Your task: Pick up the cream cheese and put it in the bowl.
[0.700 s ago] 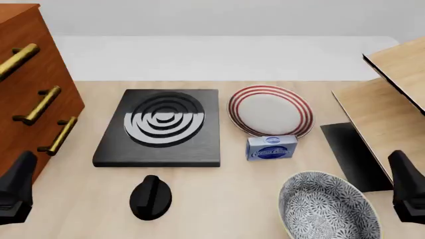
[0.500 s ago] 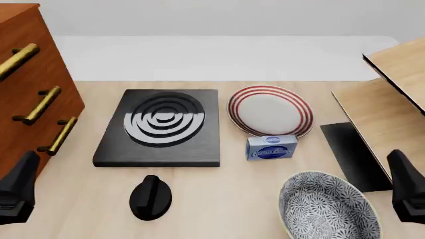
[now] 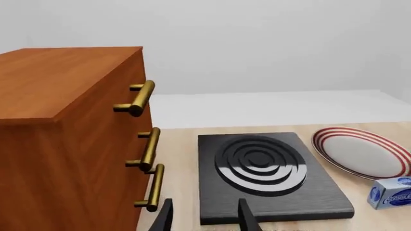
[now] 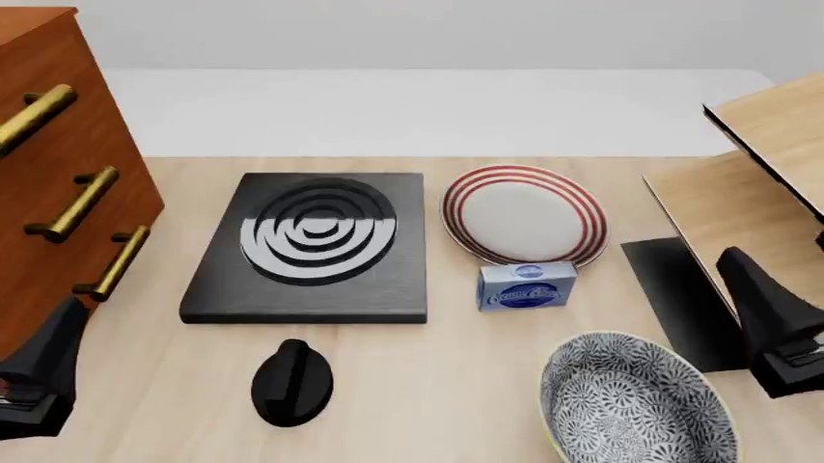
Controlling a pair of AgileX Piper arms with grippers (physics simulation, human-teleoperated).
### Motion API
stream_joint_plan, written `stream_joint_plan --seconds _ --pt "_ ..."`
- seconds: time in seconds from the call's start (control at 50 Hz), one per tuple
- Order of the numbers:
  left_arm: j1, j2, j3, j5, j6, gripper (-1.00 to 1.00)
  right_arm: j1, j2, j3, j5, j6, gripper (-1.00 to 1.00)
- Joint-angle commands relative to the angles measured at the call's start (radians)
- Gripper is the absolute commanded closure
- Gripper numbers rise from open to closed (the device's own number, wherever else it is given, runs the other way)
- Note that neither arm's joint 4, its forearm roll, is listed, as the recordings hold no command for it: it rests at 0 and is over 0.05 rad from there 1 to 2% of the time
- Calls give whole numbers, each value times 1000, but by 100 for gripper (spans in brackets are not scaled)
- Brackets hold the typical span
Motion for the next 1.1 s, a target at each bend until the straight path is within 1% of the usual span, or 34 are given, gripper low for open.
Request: stream_joint_plan --seconds 0.02,0.08,0.12,0.14,0.18,0.2,0.26,0.3,0.34,0.38,0.4,0.44,0.5,0.52,0.56,0.58,0.6,0.64,0.66,0.7,0.72,0.78,0.8,0.82,0.84,0.88,0.92,0.94,0.96,1.02,1.04,1.1 --pt "-9 -15 0 18 4 -100 141 209 -102 -40 -108 -100" --pt "-13 -22 0 26 6 -100 174 282 -126 -49 -149 -100" --pt "-14 -25 0 28 2 -100 179 320 -145 -53 -165 -100" --pt "-14 -26 0 28 3 -100 189 350 -150 -59 -189 -100" --pt "-15 -27 0 29 1 -100 201 381 -170 -51 -188 -100" --pt "-16 -27 0 29 3 -100 203 409 -175 -56 -218 -100" --pt "-16 -28 0 30 4 -100 213 442 -189 -50 -228 -100" --pt "-15 -28 0 29 5 -100 227 479 -202 -47 -247 -100" --pt "-13 -28 0 29 6 -100 245 505 -222 -31 -244 -100" --pt "-13 -28 0 29 5 -100 253 536 -230 -25 -280 -100" --pt "-13 -28 0 29 6 -100 255 541 -242 -12 -277 -100" --pt "-16 -28 0 30 5 -100 259 569 -261 0 -299 -100" --pt "-20 -28 0 29 6 -100 268 585 -282 19 -294 -100" --pt "-20 -28 0 28 6 -100 262 599 -290 24 -318 -100" --pt "-21 -28 0 26 3 -100 271 621 -310 46 -333 -100" --pt "-20 -28 0 25 4 -100 270 626 -322 55 -332 -100" --pt "-21 -28 0 24 2 -100 269 641 -328 61 -359 -100" --pt "-22 -28 0 23 2 -100 273 648 -353 85 -356 -100" --pt "-23 -28 0 23 2 -100 276 665 -360 93 -377 -100" --pt "-23 -28 0 23 2 -100 282 676 -380 115 -381 -100" --pt "-25 -28 0 23 4 -100 289 692 -384 124 -399 -100" --pt "-26 -28 0 21 3 -100 299 733 -407 145 -418 -100" --pt "-26 -28 0 20 3 -100 302 757 -415 158 -446 -100" --pt "-26 -28 0 20 3 -100 305 766 -422 166 -451 -100" --pt "-27 -28 -1 20 2 -100 311 773 -437 184 -443 -100" --pt "-26 -28 -1 19 2 -100 304 793 -446 195 -480 -100" --pt "-28 -28 -1 19 2 -100 313 810 -465 218 -487 -100" --pt "-28 -28 -1 19 2 -100 309 820 -468 220 -499 -100" --pt "-29 -28 -1 19 3 -100 297 834 -469 220 -525 -100" --pt "-29 -28 -1 18 3 -100 304 850 -481 236 -534 -100" --pt "-29 -28 -1 18 2 -100 293 859 -485 240 -555 -100" --pt "-29 -28 -1 18 2 -100 300 878 -515 267 -560 -100"
